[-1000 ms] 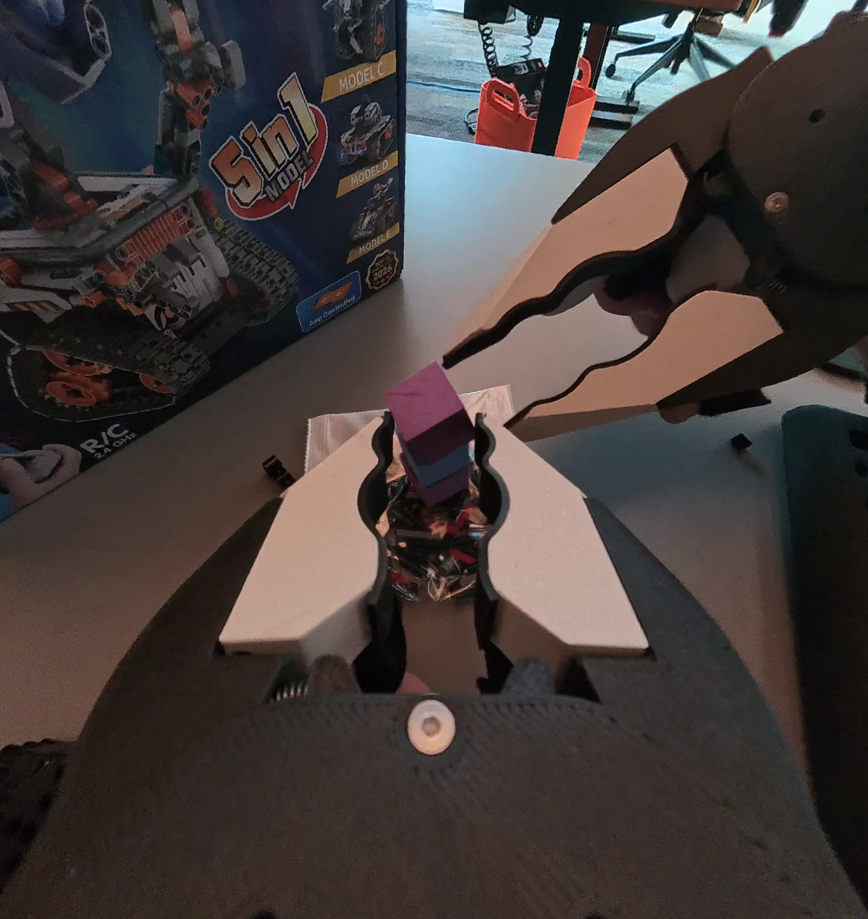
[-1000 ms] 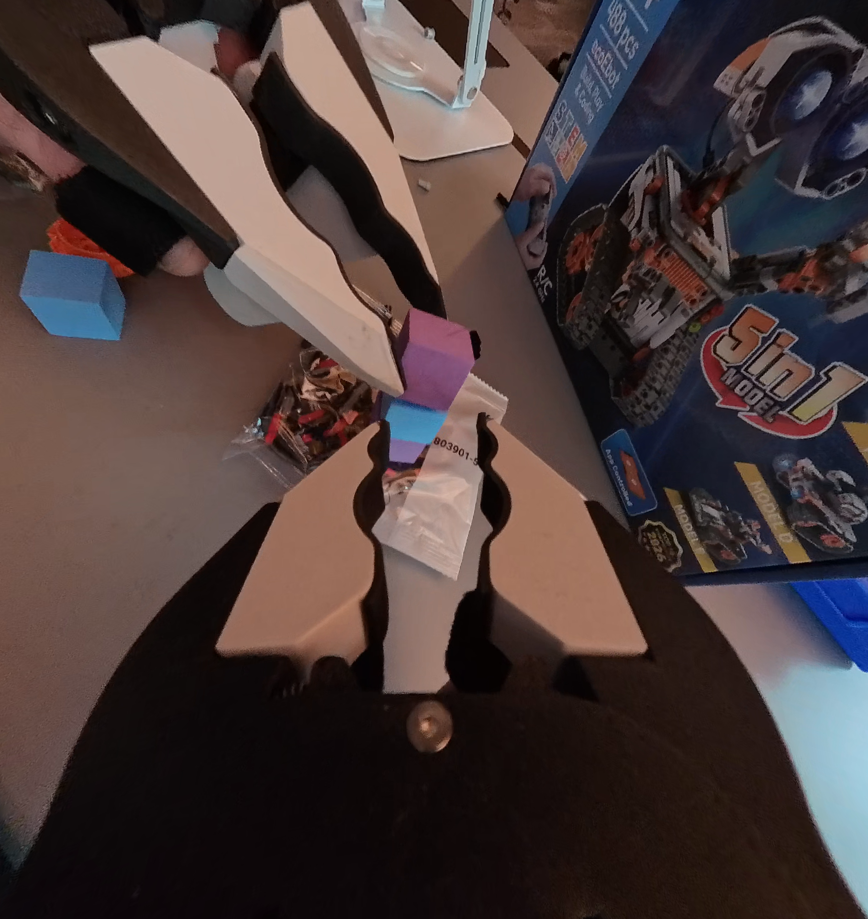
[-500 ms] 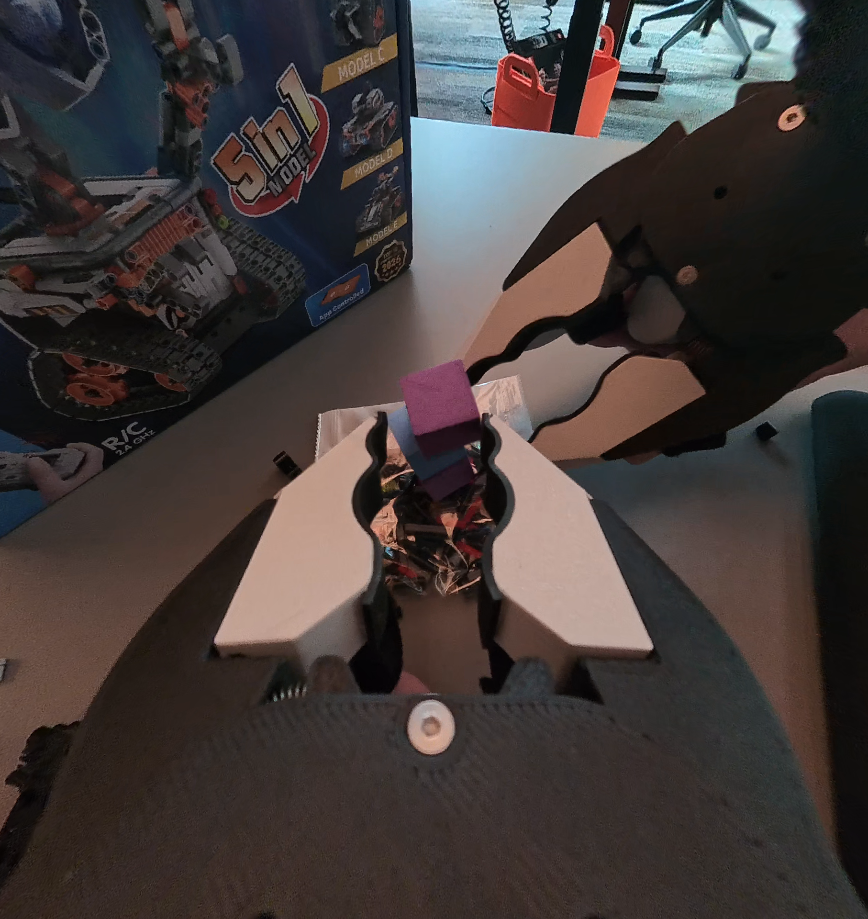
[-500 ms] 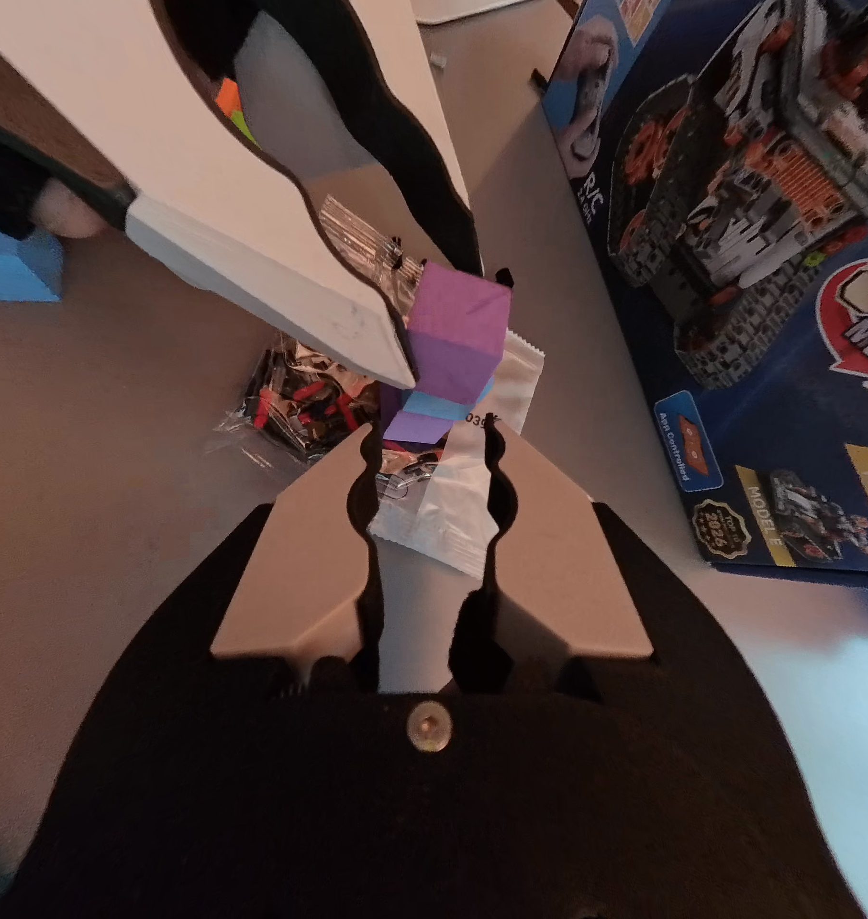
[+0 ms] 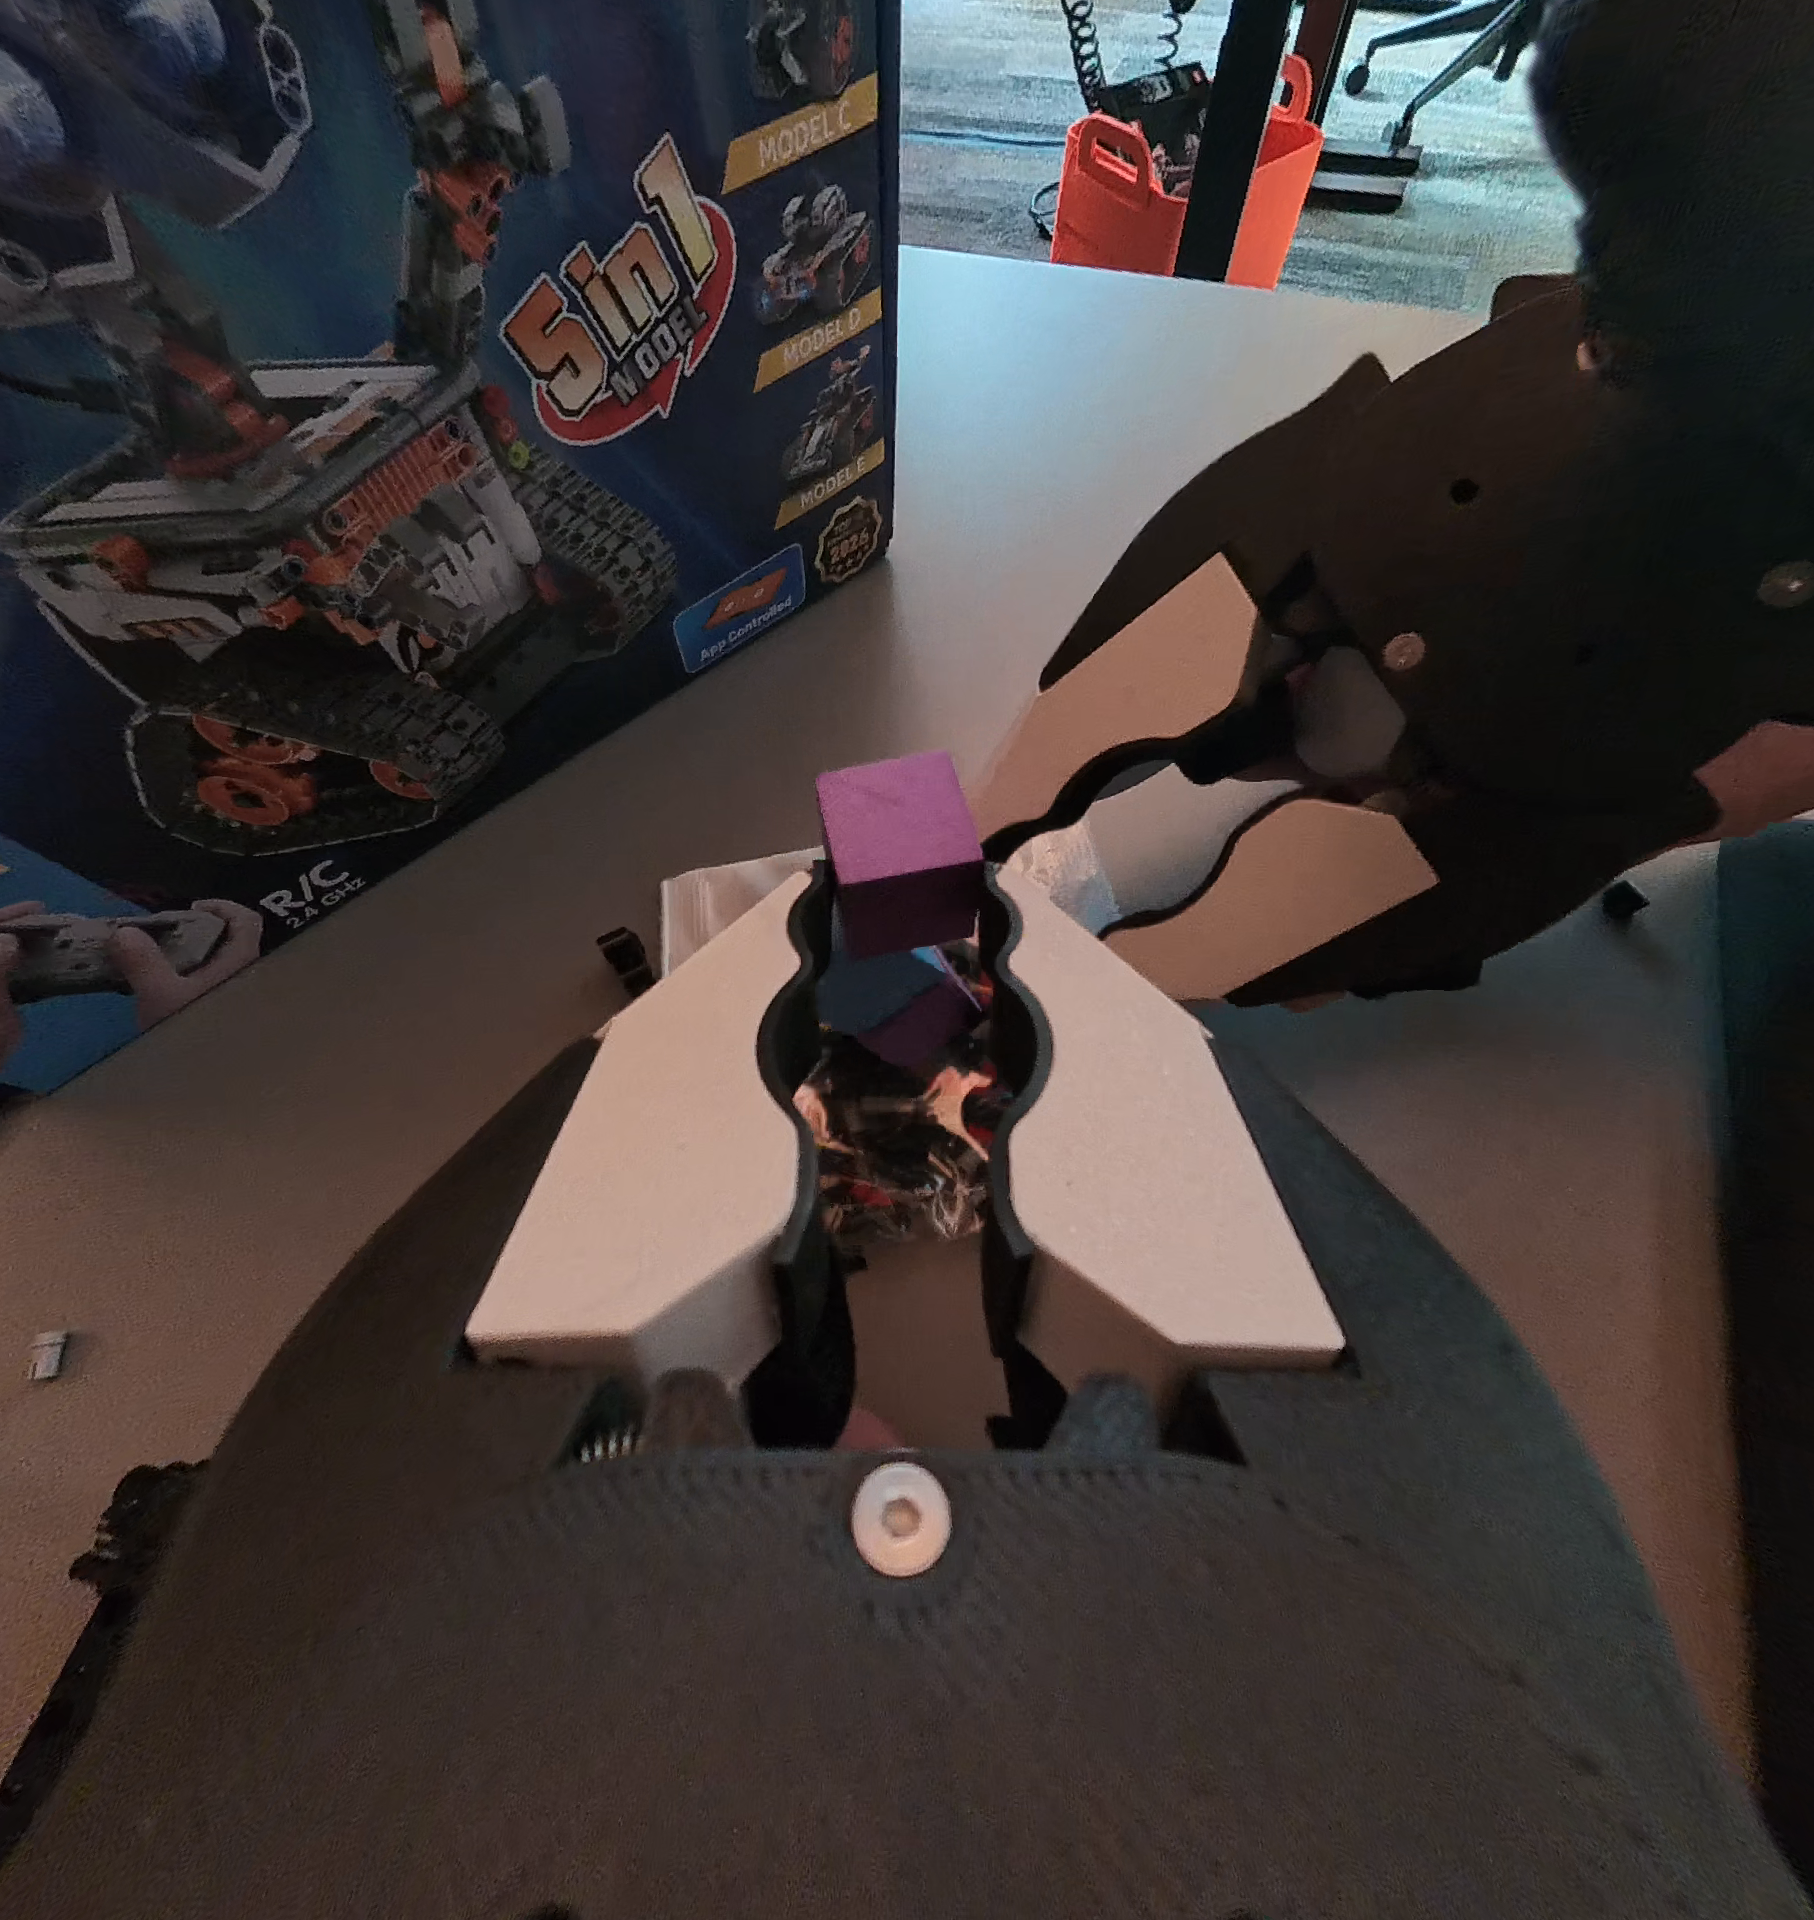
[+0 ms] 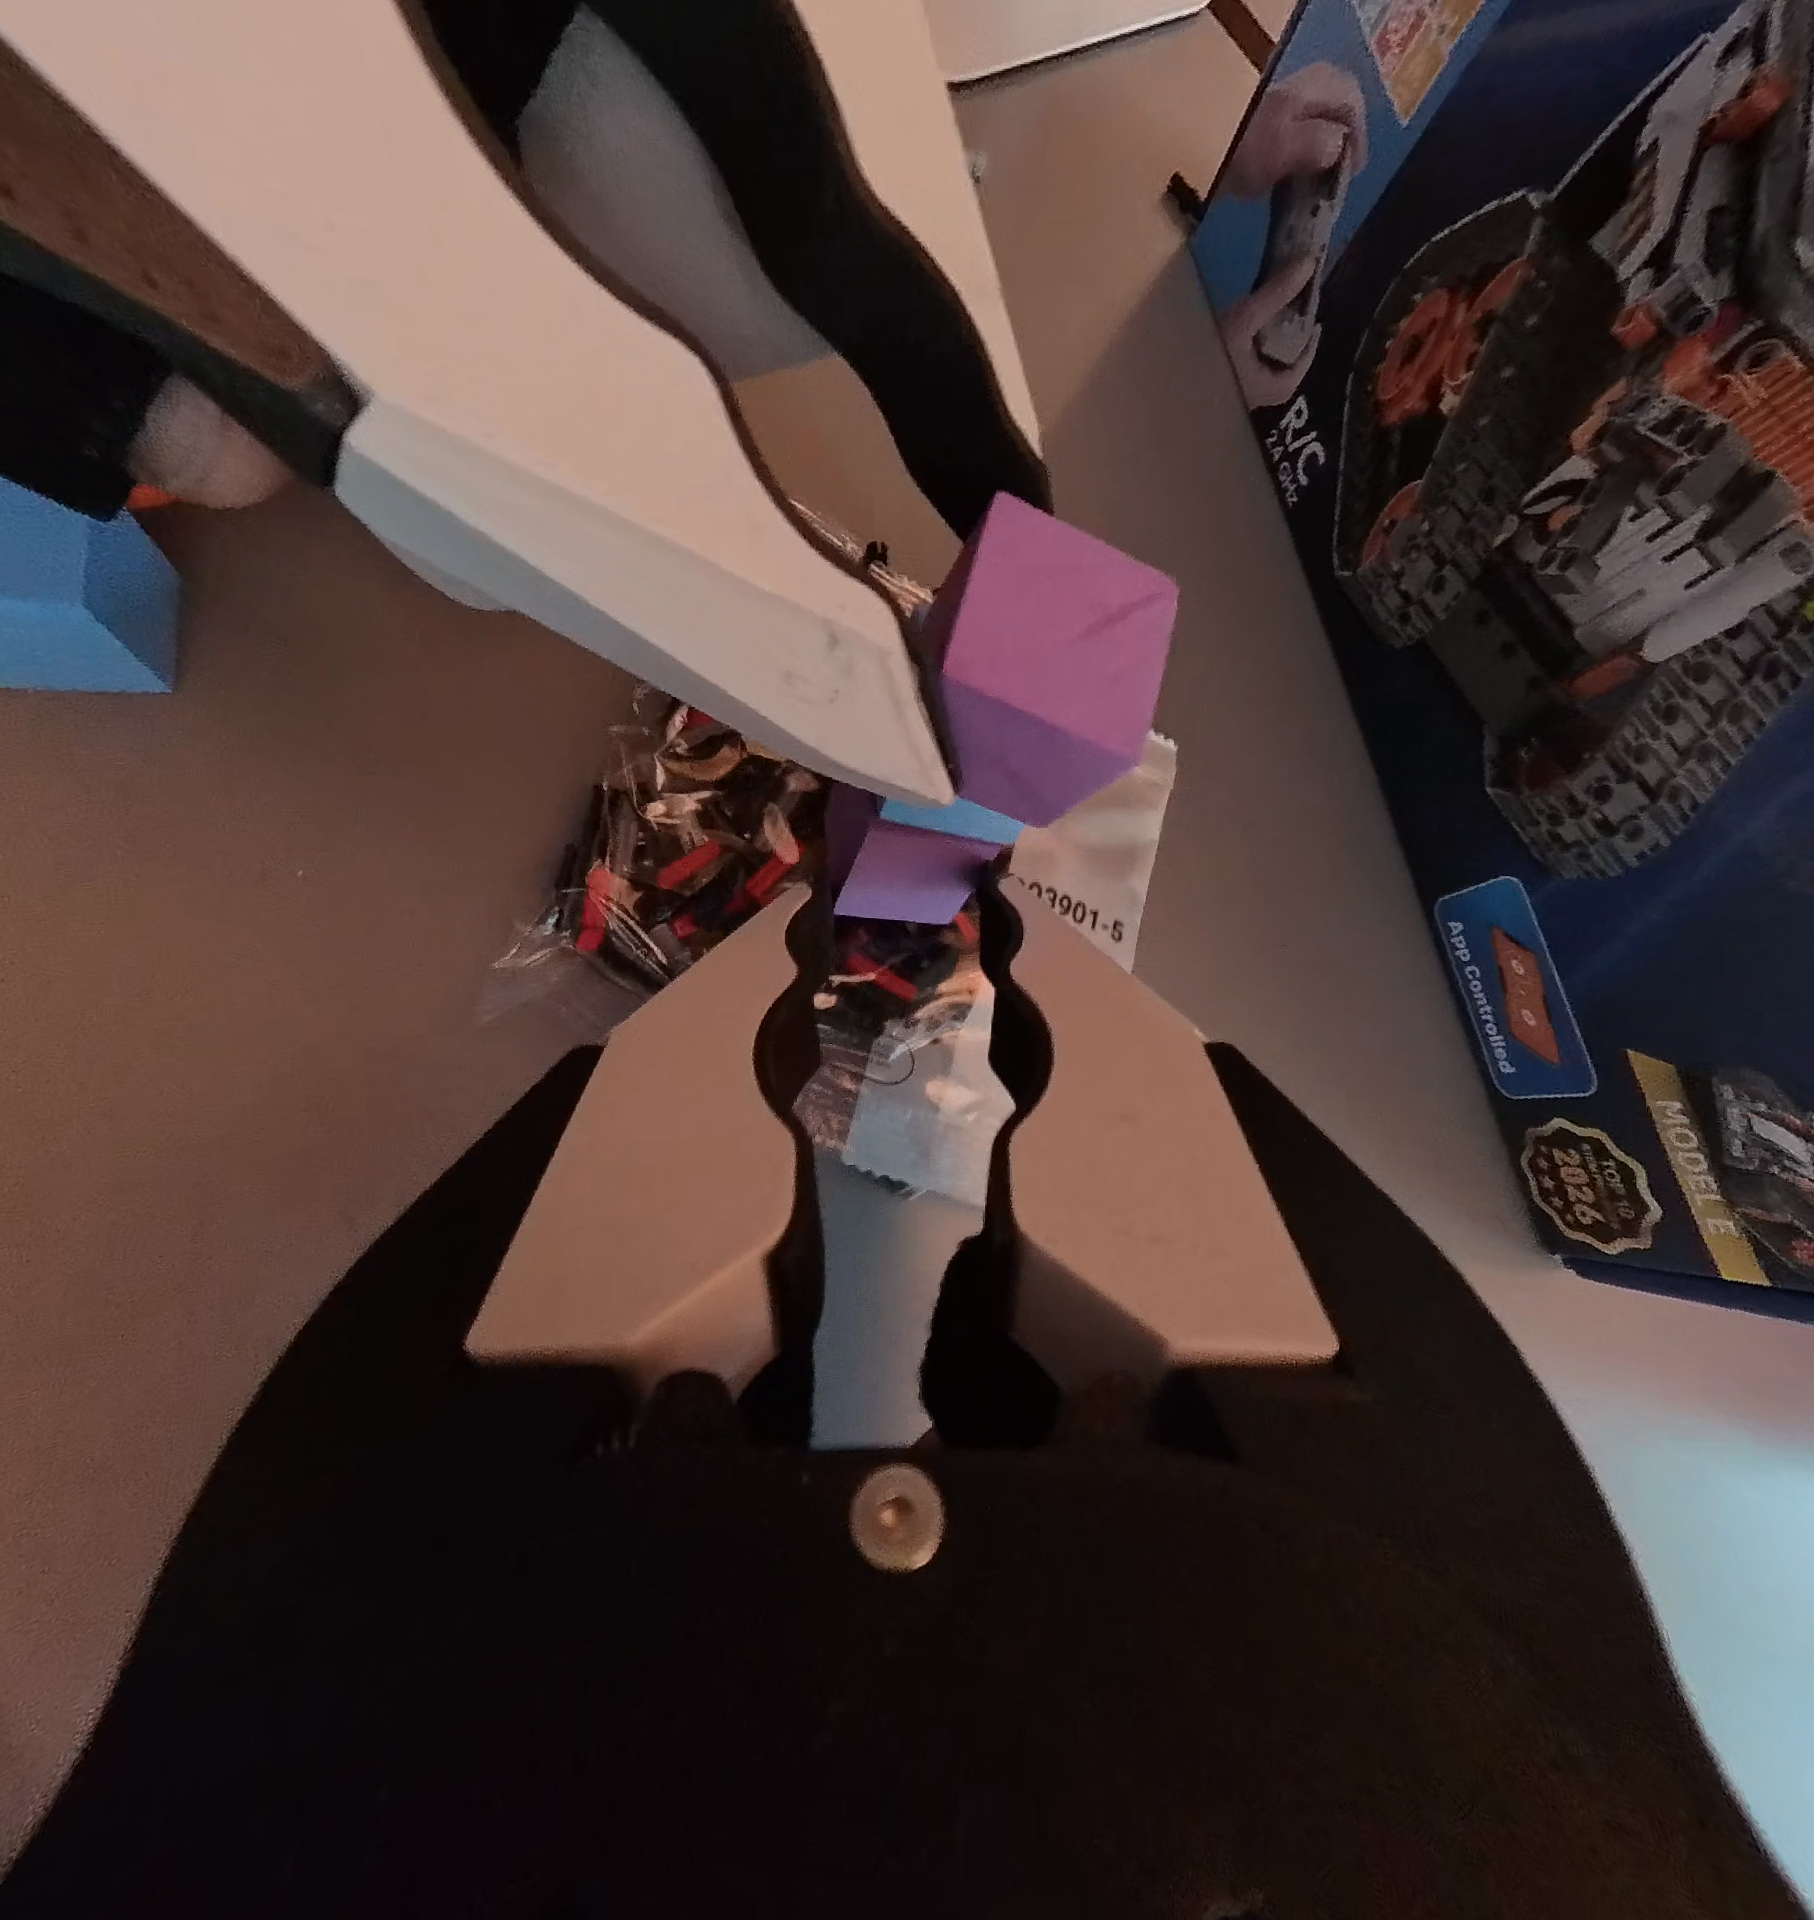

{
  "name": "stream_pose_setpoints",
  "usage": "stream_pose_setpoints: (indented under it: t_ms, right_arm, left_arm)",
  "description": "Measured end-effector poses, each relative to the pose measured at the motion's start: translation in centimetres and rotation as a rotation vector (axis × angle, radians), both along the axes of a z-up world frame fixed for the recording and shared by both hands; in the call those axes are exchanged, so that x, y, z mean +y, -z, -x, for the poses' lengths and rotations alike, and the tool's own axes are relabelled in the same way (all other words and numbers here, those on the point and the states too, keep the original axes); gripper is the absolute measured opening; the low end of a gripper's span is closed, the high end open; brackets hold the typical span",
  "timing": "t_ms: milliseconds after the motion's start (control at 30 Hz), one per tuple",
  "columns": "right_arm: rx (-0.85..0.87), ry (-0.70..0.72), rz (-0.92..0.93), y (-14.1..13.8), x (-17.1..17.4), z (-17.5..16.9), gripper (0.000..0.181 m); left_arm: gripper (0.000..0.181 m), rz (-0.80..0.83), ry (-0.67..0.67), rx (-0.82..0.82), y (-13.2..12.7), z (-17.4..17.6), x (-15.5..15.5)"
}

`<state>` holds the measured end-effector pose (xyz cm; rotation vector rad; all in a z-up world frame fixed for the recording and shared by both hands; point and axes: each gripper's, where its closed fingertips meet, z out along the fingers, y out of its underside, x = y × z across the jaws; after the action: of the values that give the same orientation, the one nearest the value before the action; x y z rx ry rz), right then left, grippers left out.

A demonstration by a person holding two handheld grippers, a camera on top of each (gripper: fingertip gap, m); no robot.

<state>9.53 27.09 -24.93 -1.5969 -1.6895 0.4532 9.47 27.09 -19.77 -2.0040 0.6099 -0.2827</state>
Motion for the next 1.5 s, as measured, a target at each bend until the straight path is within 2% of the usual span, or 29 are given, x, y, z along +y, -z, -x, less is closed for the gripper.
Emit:
stream_pose_setpoints:
  t_ms: [567, 700, 867, 1233, 1500]
  right_arm:
    - [-0.049, -0.039, -0.008, 0.7, -0.9, -0.6, 0.028]
    - [-0.023, -0.038, -0.003, 0.2, -0.9, -0.6, 0.029]
    - [-0.031, -0.044, 0.015, 0.4, -1.2, -0.2, 0.026]
    - [-0.019, -0.039, 0.045, 0.7, -1.4, -0.1, 0.029]
    - [-0.004, -0.020, 0.035, 0.1, -1.1, -0.6, 0.030]
  left_arm:
    - [0.026, 0.050, 0.016, -0.045, 0.8, -0.1, -0.5]
    - [0.026, 0.036, 0.021, -0.080, 0.0, -0.2, -0.6]
    - [0.026, 0.062, 0.011, -0.049, 0.8, 0.1, -0.6]
    - [0.026, 0.074, 0.012, -0.065, 0.9, 0.3, -0.9]
    - [0.033, 0.083, 0.014, -0.065, 1.0, 0.6, -1.1]
